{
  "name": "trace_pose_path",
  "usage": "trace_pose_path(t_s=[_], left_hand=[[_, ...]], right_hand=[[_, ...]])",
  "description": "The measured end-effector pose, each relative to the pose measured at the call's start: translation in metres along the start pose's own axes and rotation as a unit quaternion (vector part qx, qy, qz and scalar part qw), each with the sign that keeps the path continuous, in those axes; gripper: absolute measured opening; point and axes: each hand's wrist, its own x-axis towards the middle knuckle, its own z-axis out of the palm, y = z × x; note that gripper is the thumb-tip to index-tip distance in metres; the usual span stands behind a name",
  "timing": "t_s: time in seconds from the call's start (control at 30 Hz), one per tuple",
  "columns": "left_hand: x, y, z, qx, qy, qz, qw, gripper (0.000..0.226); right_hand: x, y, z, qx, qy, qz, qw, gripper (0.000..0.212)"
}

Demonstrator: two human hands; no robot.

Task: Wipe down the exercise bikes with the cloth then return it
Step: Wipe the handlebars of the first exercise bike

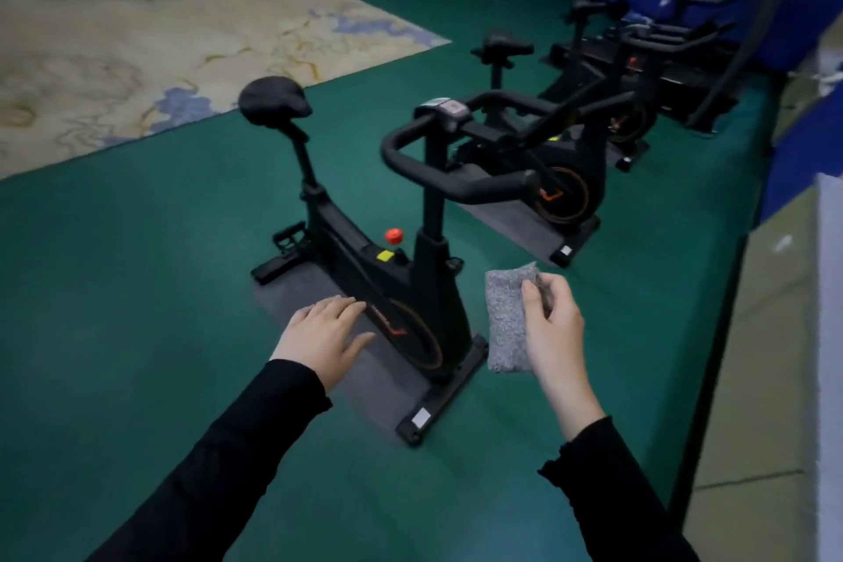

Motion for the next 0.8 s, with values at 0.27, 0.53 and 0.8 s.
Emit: trace_pose_path(t_s=[0.27, 0.53, 0.8], left_hand=[[-0.037, -0.113, 0.004, -0.048, -0.004, -0.11, 0.993, 0.053], [-0.012, -0.186, 0.008, -0.055, -0.009, -0.162, 0.985, 0.054], [0.055, -0.243, -0.002, -0.05, -0.02, -0.163, 0.985, 0.055]], right_hand=[[-0.016, -0.029, 0.123, -0.006, -0.1, -0.004, 0.995, 0.006], [0.019, -0.045, 0.223, -0.007, -0.164, -0.013, 0.986, 0.01], [0.076, -0.051, 0.297, 0.097, -0.189, 0.08, 0.974, 0.02]])
